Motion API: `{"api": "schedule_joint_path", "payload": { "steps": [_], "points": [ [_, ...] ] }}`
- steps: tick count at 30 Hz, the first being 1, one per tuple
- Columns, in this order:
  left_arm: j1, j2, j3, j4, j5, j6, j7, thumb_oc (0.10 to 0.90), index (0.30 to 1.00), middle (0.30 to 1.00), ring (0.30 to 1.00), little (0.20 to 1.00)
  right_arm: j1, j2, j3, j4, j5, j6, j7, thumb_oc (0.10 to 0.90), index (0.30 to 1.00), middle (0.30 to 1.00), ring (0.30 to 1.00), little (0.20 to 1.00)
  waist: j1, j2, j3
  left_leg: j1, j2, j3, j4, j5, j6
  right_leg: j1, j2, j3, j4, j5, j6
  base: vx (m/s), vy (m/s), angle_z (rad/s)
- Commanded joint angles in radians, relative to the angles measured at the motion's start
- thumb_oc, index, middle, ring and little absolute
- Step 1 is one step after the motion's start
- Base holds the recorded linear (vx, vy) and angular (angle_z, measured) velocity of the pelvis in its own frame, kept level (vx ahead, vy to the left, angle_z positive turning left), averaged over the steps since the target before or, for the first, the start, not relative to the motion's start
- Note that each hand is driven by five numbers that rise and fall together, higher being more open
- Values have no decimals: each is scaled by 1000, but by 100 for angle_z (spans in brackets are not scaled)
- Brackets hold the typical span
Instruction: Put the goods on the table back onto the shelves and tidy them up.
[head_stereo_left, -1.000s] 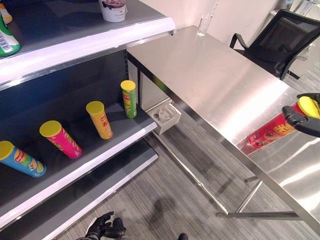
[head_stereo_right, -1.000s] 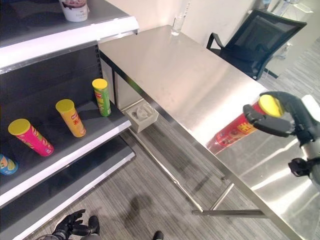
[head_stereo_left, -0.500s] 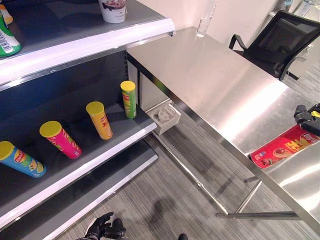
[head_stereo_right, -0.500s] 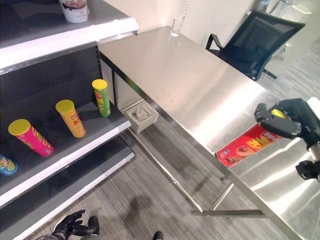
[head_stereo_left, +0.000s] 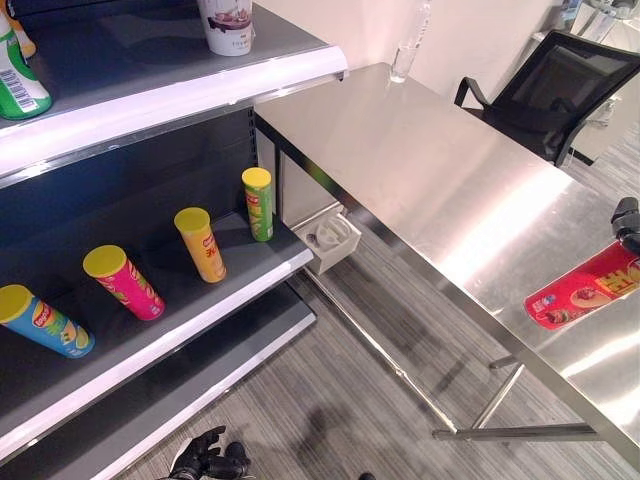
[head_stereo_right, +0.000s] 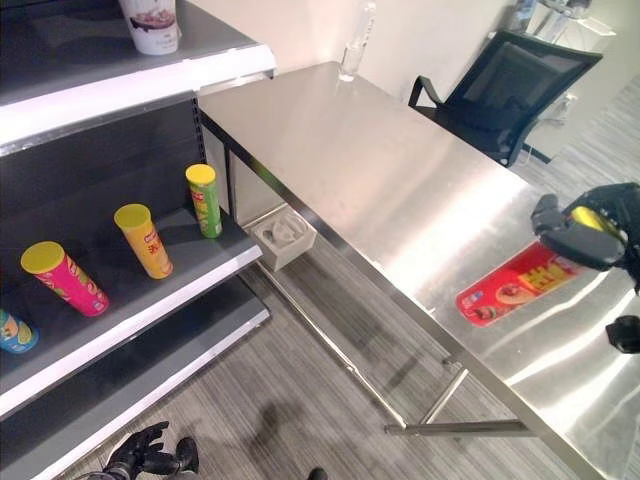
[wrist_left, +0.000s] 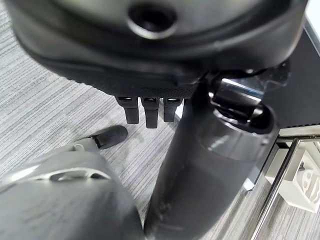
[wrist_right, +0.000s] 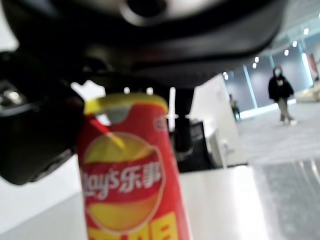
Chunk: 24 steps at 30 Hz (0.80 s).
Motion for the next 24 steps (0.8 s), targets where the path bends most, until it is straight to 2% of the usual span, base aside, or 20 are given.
{"api": "schedule_joint_path", "payload": {
  "steps": [1,4,7,12,14,17,19,20,22,24],
  "points": [
    [-58,17,4,12,11,-19,16,800,900,900,900,900,-160,-61,-106,-11,58,-85,-120,400,300,300,300,300,27,-11,-32,62,11,-57,1,-151,-13,-43,27,49,8,-46,-3,-34,-15,0],
    [-56,32,14,-5,1,-21,12,800,900,900,900,900,-259,-3,-37,-63,100,-133,-134,400,300,300,300,300,42,-4,-39,67,10,-62,1,-151,-11,-34,28,46,10,-53,-7,-56,-57,-1],
    [-46,34,21,-4,-4,-21,10,800,900,900,900,900,-293,1,-7,-71,107,-140,-131,400,300,300,300,300,45,0,-46,71,11,-69,1,-149,-13,-24,30,41,13,-60,-11,-39,-65,5],
    [-16,39,44,-6,-38,-25,6,800,900,900,900,900,-359,-5,54,-108,132,-158,-113,400,300,300,300,300,80,15,-45,74,38,-100,1,-117,-39,14,65,19,16,-107,-44,-77,-126,19],
    [-14,40,52,-13,-66,-28,9,800,900,900,900,900,-404,-18,85,-141,140,-177,-110,400,300,300,300,300,113,22,-28,38,70,-145,6,-64,-75,29,109,-1,11,-143,-73,-196,-243,45],
    [-27,46,53,-34,-86,-34,16,800,900,900,900,900,-421,-43,67,-174,132,-190,-116,400,300,300,300,300,140,25,2,-26,91,-188,20,-4,-109,44,136,-55,8,-167,-97,-162,-147,76],
    [-35,46,53,-37,-93,-33,19,800,900,900,900,900,-419,-48,55,-183,128,-190,-120,400,300,300,300,300,136,25,10,-53,99,-179,33,7,-108,46,136,-83,9,-170,-103,-156,-40,116],
    [-36,39,60,-40,-103,-33,19,800,900,900,900,900,-418,-52,54,-194,113,-184,-120,400,300,300,300,300,130,21,10,-66,120,-129,65,-3,-89,44,126,-113,13,-166,-109,-140,-14,88],
    [-27,33,72,-37,-107,-34,21,800,900,900,900,900,-421,-54,67,-210,100,-176,-108,400,300,300,300,300,126,16,6,-34,142,-119,110,-59,-88,41,107,-117,20,-163,-108,-71,53,54],
    [-27,33,77,-36,-111,-36,25,800,900,900,900,900,-424,-57,75,-213,96,-174,-104,400,300,300,300,300,122,15,5,-20,155,-116,128,-75,-86,31,91,-126,24,-154,-107,-117,133,22]
  ]
}}
